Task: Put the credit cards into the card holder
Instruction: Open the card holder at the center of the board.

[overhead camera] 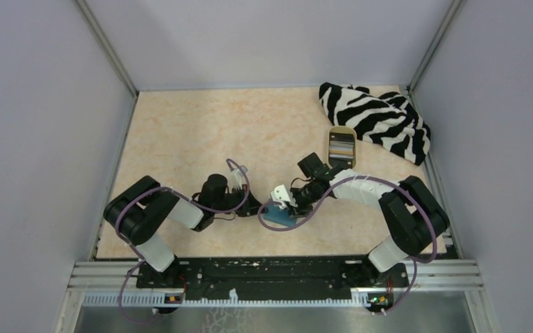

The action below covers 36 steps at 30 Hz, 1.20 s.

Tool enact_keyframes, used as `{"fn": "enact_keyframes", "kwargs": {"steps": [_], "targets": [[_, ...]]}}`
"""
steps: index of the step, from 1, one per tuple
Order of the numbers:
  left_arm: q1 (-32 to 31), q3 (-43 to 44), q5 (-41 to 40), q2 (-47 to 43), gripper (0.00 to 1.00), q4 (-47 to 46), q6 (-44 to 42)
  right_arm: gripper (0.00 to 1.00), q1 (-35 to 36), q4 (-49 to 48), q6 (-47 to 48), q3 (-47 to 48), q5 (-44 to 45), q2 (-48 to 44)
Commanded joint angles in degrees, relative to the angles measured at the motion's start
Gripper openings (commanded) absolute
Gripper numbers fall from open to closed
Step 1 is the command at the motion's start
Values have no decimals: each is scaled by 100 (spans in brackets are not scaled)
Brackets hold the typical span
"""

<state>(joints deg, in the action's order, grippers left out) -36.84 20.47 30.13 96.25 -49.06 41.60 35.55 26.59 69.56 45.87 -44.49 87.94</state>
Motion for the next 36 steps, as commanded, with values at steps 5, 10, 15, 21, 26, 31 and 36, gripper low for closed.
{"fn": "enact_keyframes", "kwargs": {"steps": [5,10,15,21,26,31,36], "targets": [[-146,-155,-26,61,0,-655,216,43,312,-833,-746,156,620,28],[-189,-149,-19,65,0,-675,191,43,350,-882,-813,142,655,13],[-211,-163,-20,73,0,-742,173,42,513,-741,-771,252,918,234],[-214,-235,-63,18,0,-773,165,35,567,-554,-718,406,1439,393],[-213,-245,-87,17,0,-780,147,22,560,-356,-704,544,1709,397],[-213,-254,-115,26,0,-794,142,7,567,-265,-814,659,1738,392],[-219,-271,-137,26,0,-815,138,0,491,-352,-1257,757,1616,259]]}}
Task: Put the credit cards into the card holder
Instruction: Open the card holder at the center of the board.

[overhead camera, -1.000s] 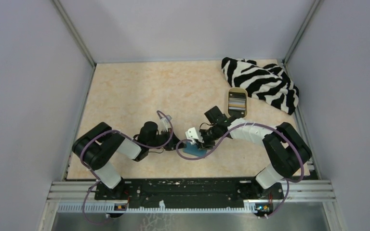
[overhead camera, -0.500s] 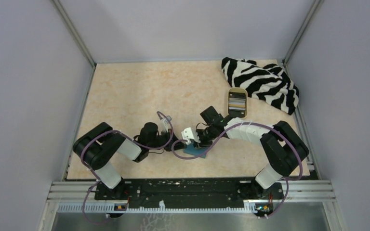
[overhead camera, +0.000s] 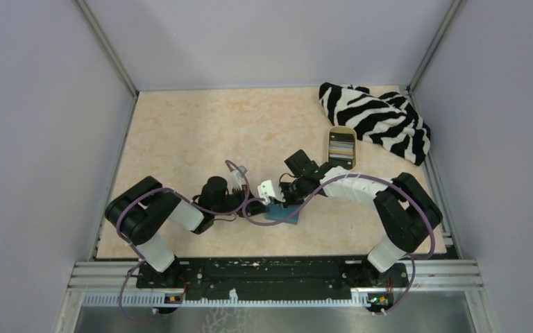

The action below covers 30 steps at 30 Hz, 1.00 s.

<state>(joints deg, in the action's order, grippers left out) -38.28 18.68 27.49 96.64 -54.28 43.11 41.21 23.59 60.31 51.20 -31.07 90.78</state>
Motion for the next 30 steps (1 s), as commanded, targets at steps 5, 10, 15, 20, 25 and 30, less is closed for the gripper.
{"fn": "enact_keyframes", "kwargs": {"steps": [5,10,15,20,25,30], "targets": [[-74,-84,125,15,0,-294,-15,0,-374,-185,-700,248,-140,-265],[-74,-83,114,22,0,-294,-13,0,-760,-375,-1155,205,-585,-487],[-74,-83,108,22,0,-314,-13,0,-952,-578,-1518,147,-810,-639],[-69,-223,35,-55,0,-545,23,0,-1151,-778,-1978,138,-1045,-716],[-66,-487,-337,-532,30,-762,13,0,-1486,-1138,-2714,90,-1443,-845],[-65,-550,-776,-1185,51,-584,-111,0,-1759,-1461,-3203,-24,-1919,-958]]}}
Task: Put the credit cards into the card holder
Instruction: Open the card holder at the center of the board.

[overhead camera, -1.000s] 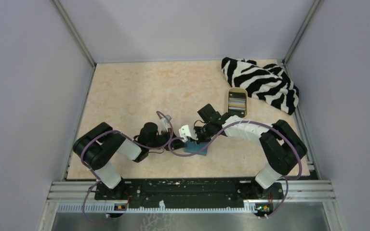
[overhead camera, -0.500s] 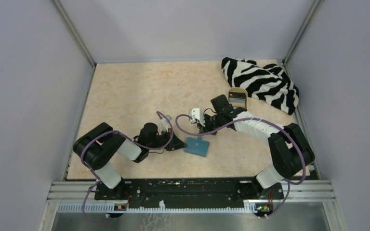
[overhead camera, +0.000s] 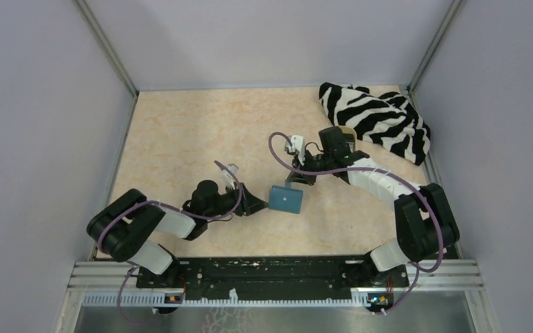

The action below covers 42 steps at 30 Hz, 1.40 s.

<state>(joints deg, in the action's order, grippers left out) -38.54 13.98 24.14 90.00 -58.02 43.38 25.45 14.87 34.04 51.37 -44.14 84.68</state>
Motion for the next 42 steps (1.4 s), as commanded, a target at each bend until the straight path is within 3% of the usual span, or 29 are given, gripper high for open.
{"fn": "enact_keyframes", "kwargs": {"steps": [1,6,10,11,17,24,26,34,42], "targets": [[-39,-172,-591,-683,54,-191,-149,0,-230,-641,-644,-59,-665,-375],[-39,-496,-1142,-1562,68,35,-175,0,-428,-975,-1339,-95,-847,-495],[-39,-690,-1336,-1807,97,-120,130,0,-462,-1051,-1607,-67,-1056,-525],[-39,-767,-1327,-1765,98,-328,239,0,-462,-1060,-1648,-62,-1091,-523],[-40,-788,-892,-1441,96,-615,558,0,-487,-1058,-1734,-67,-992,-507],[-90,-412,-605,-1324,64,316,12,0,-503,-1015,-1768,-24,-883,-520],[-151,-333,-584,-1270,60,435,-59,0,-505,-1006,-1771,-14,-805,-530],[-263,49,-571,-978,59,464,-510,0,-532,-1046,-1713,-56,-419,-579],[-259,462,-535,-943,68,-57,-2296,0,-538,-1127,-1643,-132,-446,-604]]}}
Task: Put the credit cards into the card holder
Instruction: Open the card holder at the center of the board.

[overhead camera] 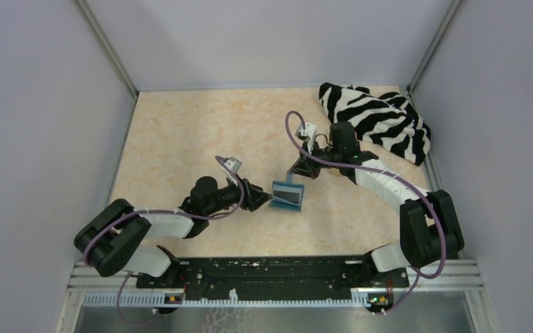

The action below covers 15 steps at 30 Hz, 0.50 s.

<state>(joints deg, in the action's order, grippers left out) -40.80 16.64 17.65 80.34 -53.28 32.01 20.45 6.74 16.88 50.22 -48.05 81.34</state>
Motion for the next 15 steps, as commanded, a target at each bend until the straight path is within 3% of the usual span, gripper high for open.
{"fn": "enact_keyframes", "kwargs": {"steps": [1,5,10,12,15], "targets": [[-34,194,126,-7,70,-666,-1346,0,-39,-307,96,-15,-57,-268],[-28,60,309,-7,86,-1589,-2198,0,-40,-250,220,-13,-133,-278],[364,231,1491,315,87,-2327,-3024,0,-41,-114,439,12,-334,-286],[666,625,2312,333,85,-1679,-3283,0,-41,-72,508,31,-378,-301],[1186,1649,3543,505,80,83,-3415,0,-41,-35,613,39,-431,-295]]}}
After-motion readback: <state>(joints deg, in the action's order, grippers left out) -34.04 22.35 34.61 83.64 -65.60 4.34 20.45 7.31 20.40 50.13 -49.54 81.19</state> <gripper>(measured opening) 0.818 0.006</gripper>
